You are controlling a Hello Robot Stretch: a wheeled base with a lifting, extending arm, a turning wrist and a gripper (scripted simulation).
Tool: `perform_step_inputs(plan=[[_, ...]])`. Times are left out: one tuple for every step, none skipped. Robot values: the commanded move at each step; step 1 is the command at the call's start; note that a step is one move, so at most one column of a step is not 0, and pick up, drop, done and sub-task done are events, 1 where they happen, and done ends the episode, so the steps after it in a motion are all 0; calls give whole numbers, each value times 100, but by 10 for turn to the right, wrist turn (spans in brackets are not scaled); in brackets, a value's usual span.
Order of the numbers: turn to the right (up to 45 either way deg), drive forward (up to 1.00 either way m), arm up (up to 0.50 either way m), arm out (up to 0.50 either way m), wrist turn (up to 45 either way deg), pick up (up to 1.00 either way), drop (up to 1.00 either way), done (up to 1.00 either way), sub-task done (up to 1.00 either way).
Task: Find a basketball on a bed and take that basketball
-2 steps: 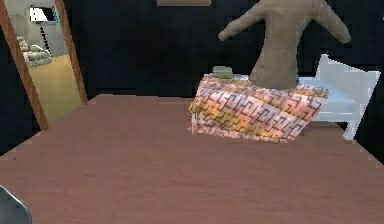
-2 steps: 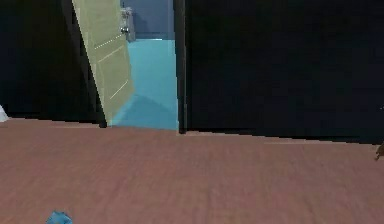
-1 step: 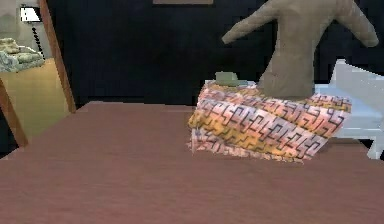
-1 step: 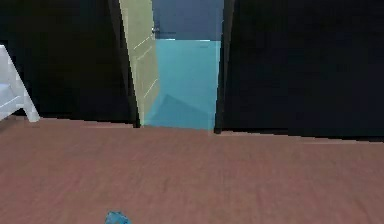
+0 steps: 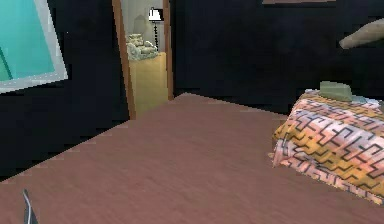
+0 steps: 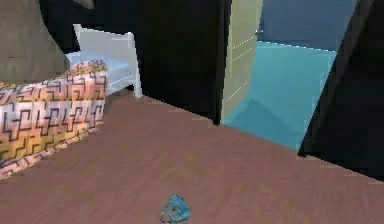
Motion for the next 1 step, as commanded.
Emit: perform_step_inputs(plan=[[0, 65, 0, 0, 0, 0, 0, 0, 0]])
